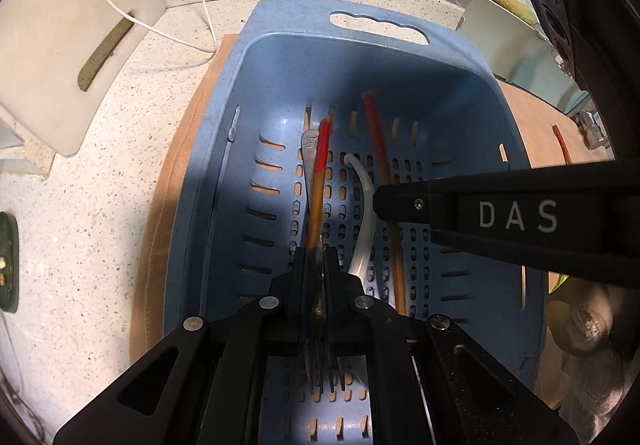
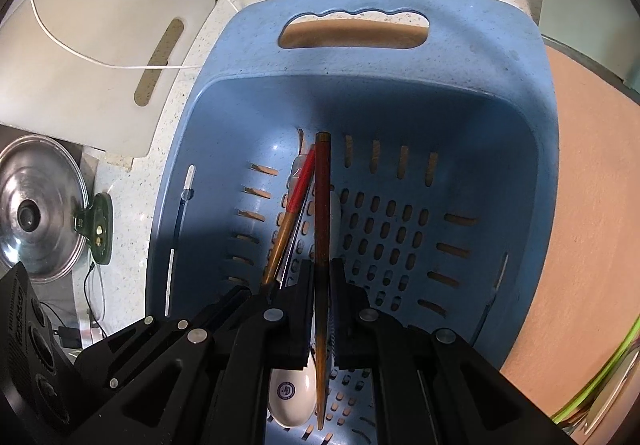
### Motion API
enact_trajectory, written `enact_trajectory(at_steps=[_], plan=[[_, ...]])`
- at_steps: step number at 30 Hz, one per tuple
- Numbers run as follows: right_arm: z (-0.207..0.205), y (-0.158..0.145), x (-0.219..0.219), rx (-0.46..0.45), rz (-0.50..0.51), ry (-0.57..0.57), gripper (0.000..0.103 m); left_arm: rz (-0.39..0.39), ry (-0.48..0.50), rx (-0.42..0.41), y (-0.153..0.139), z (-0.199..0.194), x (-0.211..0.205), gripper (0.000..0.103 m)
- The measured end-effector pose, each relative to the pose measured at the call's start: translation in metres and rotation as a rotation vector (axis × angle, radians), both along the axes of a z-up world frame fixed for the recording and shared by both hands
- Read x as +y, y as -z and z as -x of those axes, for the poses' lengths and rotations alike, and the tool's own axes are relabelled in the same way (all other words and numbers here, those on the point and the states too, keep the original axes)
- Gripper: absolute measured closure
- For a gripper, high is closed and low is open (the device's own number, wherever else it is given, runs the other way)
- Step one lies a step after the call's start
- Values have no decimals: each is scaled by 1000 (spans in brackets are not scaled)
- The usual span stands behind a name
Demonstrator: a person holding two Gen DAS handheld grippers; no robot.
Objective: Organize utensils
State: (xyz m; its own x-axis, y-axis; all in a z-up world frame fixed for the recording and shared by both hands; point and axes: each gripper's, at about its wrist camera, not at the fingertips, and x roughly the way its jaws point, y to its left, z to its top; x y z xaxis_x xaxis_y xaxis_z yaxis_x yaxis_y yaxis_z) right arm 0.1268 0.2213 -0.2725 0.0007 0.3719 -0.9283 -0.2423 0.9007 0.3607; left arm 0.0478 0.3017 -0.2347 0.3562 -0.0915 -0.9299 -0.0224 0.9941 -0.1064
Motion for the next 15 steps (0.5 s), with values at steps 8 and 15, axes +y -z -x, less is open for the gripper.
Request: enact_trajectory(at_steps=[8, 15], plan=[[2, -14, -12, -21, -36, -12, 91, 1, -18, -16, -10, 7, 5, 93], [11, -47, -49, -89, -122, -15, 89, -16, -22, -69, -37, 21, 5, 93]])
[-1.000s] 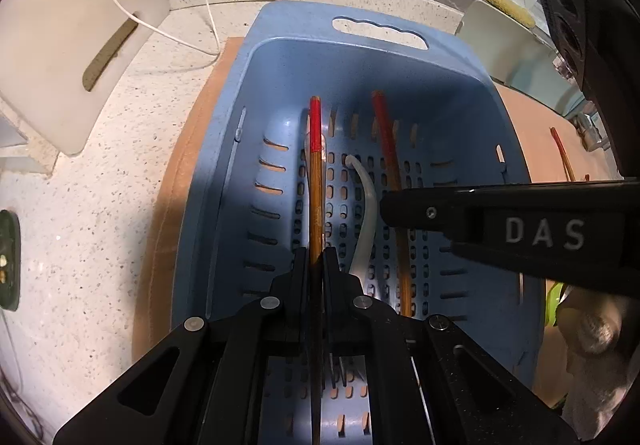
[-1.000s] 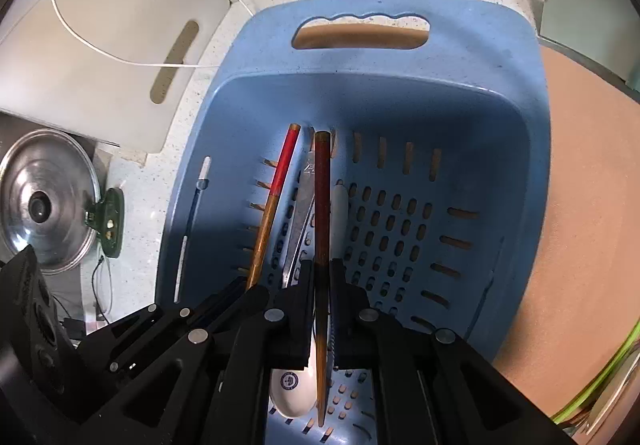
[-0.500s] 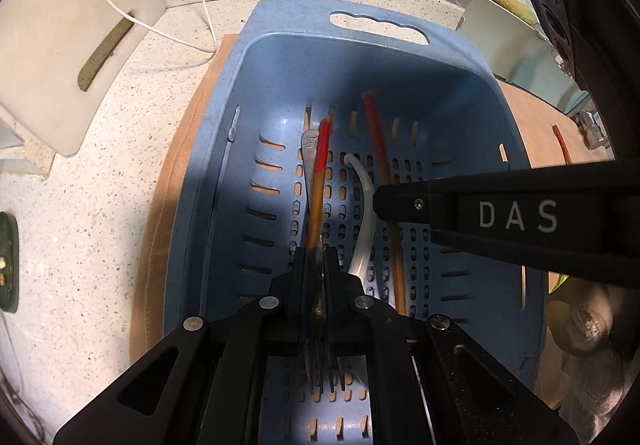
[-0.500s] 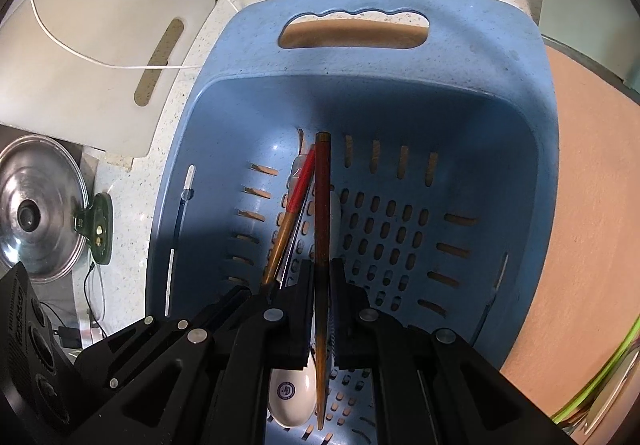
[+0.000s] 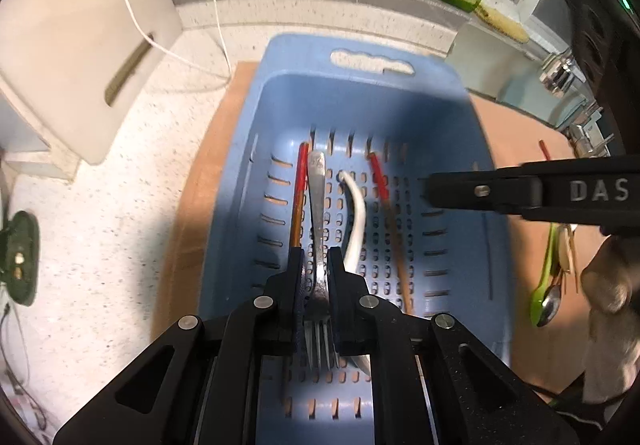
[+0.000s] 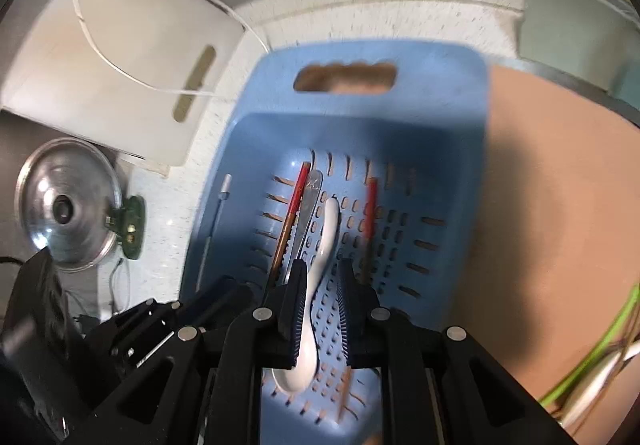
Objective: Organize utensils
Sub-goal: 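Withdraw the left tool from the basket back over the pile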
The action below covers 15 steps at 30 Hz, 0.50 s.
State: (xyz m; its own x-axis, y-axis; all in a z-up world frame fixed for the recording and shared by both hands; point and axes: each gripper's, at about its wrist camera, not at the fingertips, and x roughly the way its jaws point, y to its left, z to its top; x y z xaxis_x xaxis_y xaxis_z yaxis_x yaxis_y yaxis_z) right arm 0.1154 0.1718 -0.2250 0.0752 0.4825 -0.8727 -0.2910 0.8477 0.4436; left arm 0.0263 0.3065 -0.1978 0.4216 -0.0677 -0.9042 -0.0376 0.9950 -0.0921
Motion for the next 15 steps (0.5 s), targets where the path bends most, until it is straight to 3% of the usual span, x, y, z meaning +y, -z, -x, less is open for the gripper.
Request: enact_trajectory(at_steps=[7, 13, 15], plan=[[8, -30, -81, -75, -69, 27, 87, -4, 22, -67, -29, 18, -22, 93], [11, -48, -173, -159, -103, 86, 73, 16, 66, -106, -43, 31, -64, 93], [11, -52, -204, -175, -117, 103, 63, 32, 88, -108, -44, 34, -82, 93]])
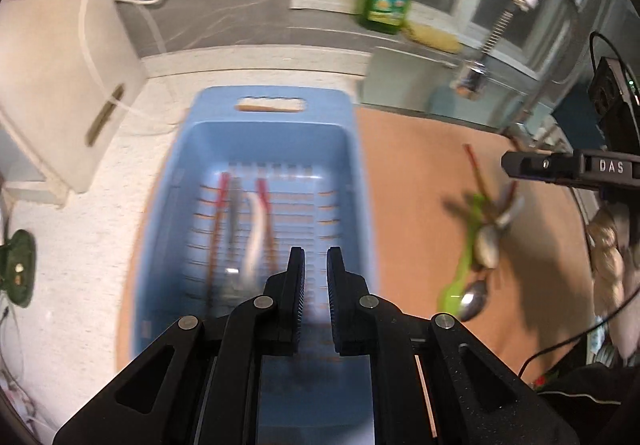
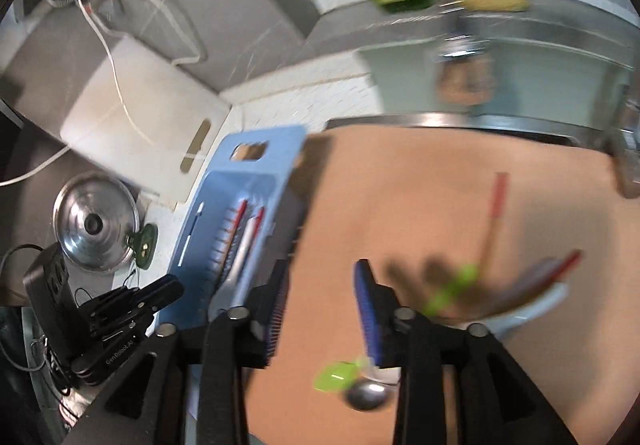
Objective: Organize utensils
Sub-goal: 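Withdraw the left tool from the basket back over the pile, then grasp the second white ceramic spoon by its bowl with the left tool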
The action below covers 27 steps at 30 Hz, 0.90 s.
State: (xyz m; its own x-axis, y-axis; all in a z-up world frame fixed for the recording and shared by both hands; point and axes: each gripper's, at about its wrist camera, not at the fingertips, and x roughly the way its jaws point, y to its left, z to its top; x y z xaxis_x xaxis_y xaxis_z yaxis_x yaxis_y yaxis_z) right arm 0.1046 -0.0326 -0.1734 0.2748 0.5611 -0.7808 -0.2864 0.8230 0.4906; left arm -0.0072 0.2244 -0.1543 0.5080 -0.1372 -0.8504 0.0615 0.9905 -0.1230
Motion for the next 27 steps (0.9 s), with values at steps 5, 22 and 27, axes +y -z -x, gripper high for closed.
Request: enact_trajectory(at_steps=[5, 22, 27], plan=[[5, -3, -60, -45, -19, 62, 39, 41, 72, 5, 5, 4, -50, 93], [8, 45, -125, 138, -49, 100, 37, 104, 193, 117, 53, -26, -154, 93], [5, 58, -132, 189, -69, 138, 43, 100, 203, 149, 64, -26, -160, 93]])
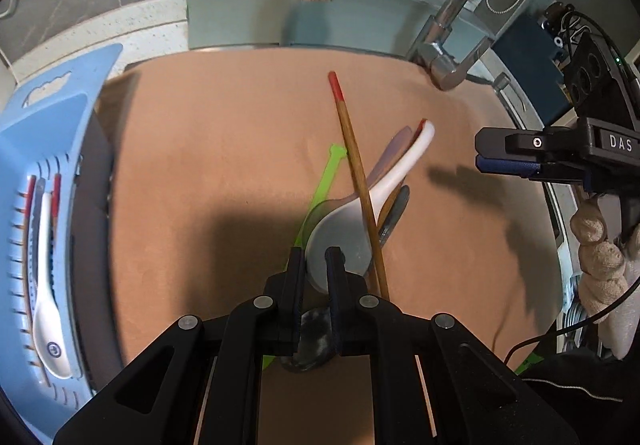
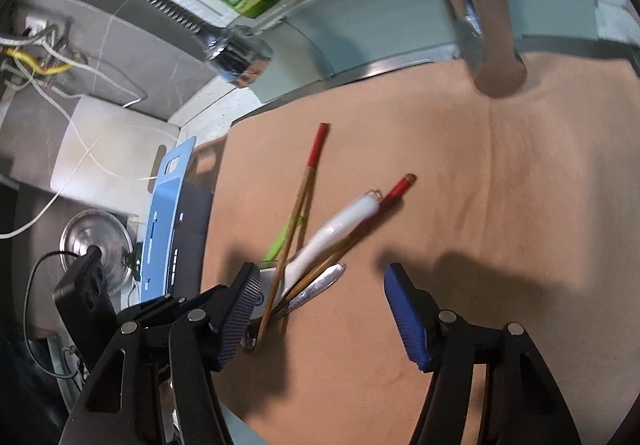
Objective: Organize utensils
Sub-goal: 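Grasp the second white ceramic spoon by its bowl with the left tool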
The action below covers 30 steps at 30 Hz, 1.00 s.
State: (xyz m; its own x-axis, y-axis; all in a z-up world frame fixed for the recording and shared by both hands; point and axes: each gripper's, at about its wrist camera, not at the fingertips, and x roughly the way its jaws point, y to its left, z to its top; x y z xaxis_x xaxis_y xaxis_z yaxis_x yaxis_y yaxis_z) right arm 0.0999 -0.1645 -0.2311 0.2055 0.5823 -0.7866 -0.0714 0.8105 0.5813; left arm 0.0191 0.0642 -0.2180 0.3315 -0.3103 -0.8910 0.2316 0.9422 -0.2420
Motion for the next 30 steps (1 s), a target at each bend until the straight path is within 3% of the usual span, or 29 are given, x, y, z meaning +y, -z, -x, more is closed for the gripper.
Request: enact_trajectory(at_steps=[8, 17, 30], plan=[[-10, 21, 3, 64, -24, 30, 59, 10, 37, 16, 6, 0, -16, 93], [-13, 32, -1, 101, -27, 57, 59, -3, 122, -11, -1, 7, -47, 93], [-1, 37, -55, 142, -23, 131, 58, 40, 274, 28, 11, 23, -107, 87]])
